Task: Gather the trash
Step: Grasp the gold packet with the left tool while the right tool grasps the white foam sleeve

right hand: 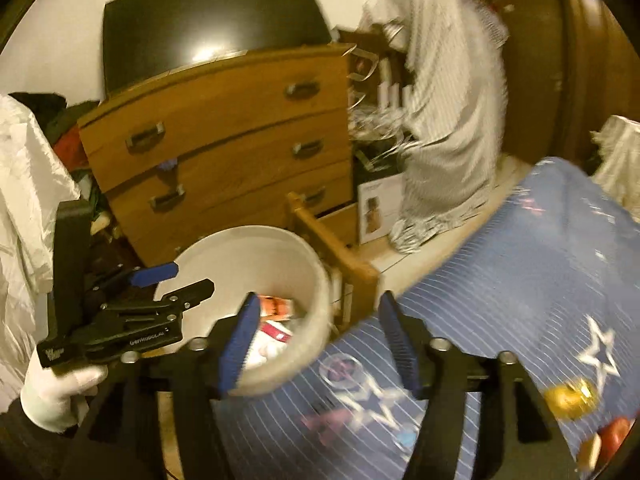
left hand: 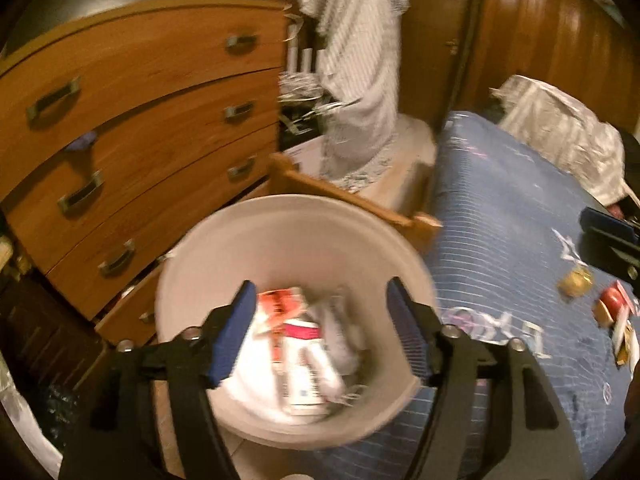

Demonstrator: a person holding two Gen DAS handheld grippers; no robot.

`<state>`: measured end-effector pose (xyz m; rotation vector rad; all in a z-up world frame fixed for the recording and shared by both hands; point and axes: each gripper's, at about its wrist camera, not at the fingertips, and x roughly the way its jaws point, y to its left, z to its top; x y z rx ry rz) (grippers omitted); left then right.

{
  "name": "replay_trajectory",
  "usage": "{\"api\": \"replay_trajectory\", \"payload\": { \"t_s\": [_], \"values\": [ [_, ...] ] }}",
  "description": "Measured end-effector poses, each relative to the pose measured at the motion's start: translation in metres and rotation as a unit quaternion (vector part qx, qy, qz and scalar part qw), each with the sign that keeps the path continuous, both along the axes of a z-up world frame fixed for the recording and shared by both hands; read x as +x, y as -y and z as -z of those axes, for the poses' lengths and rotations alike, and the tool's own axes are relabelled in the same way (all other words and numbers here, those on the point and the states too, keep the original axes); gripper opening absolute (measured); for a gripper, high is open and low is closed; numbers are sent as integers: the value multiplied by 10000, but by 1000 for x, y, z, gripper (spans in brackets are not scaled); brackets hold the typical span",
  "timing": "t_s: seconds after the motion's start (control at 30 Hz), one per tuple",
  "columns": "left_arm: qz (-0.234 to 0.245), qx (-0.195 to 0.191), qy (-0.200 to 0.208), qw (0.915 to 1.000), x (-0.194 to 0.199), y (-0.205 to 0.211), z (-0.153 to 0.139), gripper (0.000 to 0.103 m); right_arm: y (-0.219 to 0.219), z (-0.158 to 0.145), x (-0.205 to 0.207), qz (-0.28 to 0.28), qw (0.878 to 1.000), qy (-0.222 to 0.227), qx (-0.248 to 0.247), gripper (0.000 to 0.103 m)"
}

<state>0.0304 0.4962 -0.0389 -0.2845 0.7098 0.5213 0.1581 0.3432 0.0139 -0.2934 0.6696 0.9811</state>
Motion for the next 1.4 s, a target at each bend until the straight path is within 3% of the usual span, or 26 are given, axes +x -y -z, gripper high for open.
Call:
{"api": "replay_trajectory", "payload": {
  "t_s": [0.1, 0.3, 0.4, 0.73, 0.93, 1.0, 1.13, 1.33, 1.4],
  "values": [
    [240, 0, 25, 9997, 11, 25, 0, 78, 59, 0, -1, 362, 9992, 85, 160, 73],
    [861, -57, 28, 9963, 42, 87, 5, 92, 184, 17, 0, 1153, 9926, -140, 344, 77],
    [1156, -124, -31, 9932, 57, 116, 13, 95, 235, 31, -4, 1433, 9887, -288, 334, 77],
    [2377, -442, -449, 9693, 114, 236, 51, 97, 389, 77, -13, 2532, 9645, -614, 426, 77],
    [3260, -314, -575, 9431, 141, 332, 64, 97, 490, 97, -9, 3407, 9365, -641, 519, 77],
    [3511, -202, -571, 9344, 149, 362, 65, 97, 523, 103, -2, 3752, 9234, -617, 529, 77],
    [4034, -159, -544, 9133, 167, 416, 68, 97, 600, 124, 40, 4568, 8857, -735, 375, 77],
    [4678, -63, -501, 8824, 191, 486, 73, 97, 650, 155, 101, 4883, 8615, -1355, 300, 79],
    [4788, -9, -537, 8763, 200, 504, 76, 97, 655, 162, 119, 4918, 8574, -1494, 276, 81]
  ]
}}
